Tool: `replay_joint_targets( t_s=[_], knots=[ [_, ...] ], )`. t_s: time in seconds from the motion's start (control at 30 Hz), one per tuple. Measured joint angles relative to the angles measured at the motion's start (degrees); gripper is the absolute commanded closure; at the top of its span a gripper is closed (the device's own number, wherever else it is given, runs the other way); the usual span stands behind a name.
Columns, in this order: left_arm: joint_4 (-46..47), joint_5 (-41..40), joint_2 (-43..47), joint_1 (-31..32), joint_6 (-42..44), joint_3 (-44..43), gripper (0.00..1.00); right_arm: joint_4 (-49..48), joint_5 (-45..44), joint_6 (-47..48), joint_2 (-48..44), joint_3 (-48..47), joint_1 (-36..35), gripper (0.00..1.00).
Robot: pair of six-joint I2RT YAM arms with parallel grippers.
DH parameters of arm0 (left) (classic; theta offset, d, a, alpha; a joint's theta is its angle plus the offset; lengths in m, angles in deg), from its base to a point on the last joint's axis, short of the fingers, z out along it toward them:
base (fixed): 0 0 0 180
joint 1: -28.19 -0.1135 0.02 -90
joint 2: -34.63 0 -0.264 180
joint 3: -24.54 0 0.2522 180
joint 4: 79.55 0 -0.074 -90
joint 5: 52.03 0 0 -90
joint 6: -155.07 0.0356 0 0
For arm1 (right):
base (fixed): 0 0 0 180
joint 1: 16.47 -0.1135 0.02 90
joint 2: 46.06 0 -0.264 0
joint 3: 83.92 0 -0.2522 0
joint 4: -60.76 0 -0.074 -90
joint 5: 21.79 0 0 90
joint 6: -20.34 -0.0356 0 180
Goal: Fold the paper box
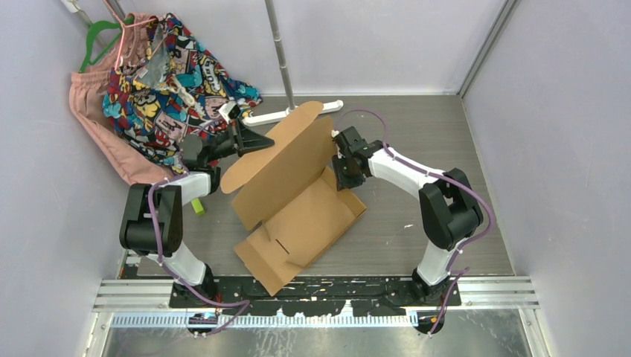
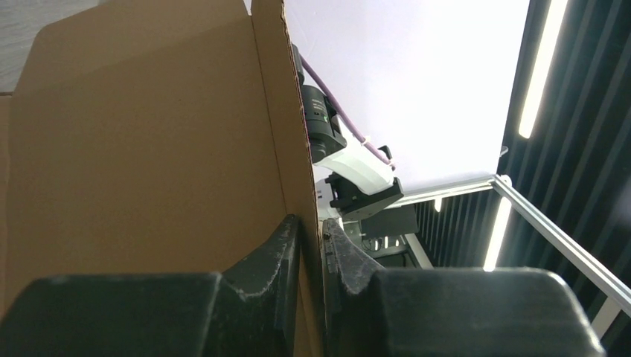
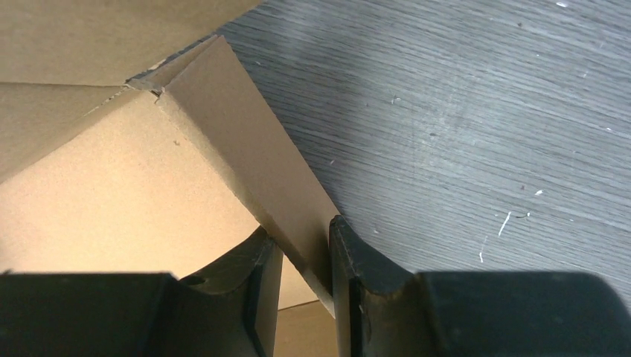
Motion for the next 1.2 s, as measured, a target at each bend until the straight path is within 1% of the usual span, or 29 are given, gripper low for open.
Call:
replay_joint_targets(
  t_s=[0.03,0.2,0.27,0.33,0.37,0.5,0.6,0.73,0.83,0.97,1.1,1.2],
  knots=[
    [0.00,0.00,0.00,0.00,0.33,0.15,0.83,0.15,-0.42,0.13,0.07,-0.02,-0.04,0.87],
    [-0.04,0.00,0.00,-0.04,1.70,1.25,0.84,0.59,-2.51,0.92,0.44,-0.02,-0.39,0.74],
    [-0.09,0.00,0.00,-0.22,1.99,1.60,0.84,0.55,-2.97,1.36,0.68,-0.02,-0.48,0.72],
    [-0.20,0.02,0.02,-0.68,2.56,1.73,0.84,0.31,-3.04,1.68,0.87,-0.04,-0.59,0.66],
    [-0.22,0.04,0.00,-0.96,2.69,1.75,0.84,0.22,-3.02,1.84,0.92,-0.04,-0.61,0.64],
    [-0.28,0.24,0.00,-2.23,2.99,1.79,0.84,-0.46,-2.95,2.08,1.46,-0.04,-0.66,0.60],
    [-0.44,0.28,0.00,-2.82,3.10,2.01,0.84,-1.29,-2.95,2.47,2.08,-0.04,-0.66,0.59],
    [-0.46,0.33,0.00,-2.84,3.26,2.05,0.83,-1.70,-3.08,3.34,2.93,-0.04,-0.66,0.63],
    [-0.50,0.50,0.00,-2.84,3.28,2.05,0.83,-2.19,-3.19,4.28,3.06,0.02,-0.66,0.68],
    [-0.50,0.68,0.00,-2.86,3.28,2.05,0.83,-2.80,-3.85,4.72,3.06,0.22,-0.76,0.71],
    [-0.63,0.72,-0.02,-2.86,3.41,2.05,0.83,-3.67,-5.73,5.29,3.06,0.55,-1.44,0.78],
    [-0.74,0.74,-0.02,-2.86,3.52,2.05,0.83,-4.33,-7.89,5.53,3.06,0.66,-2.03,0.82]
  ],
)
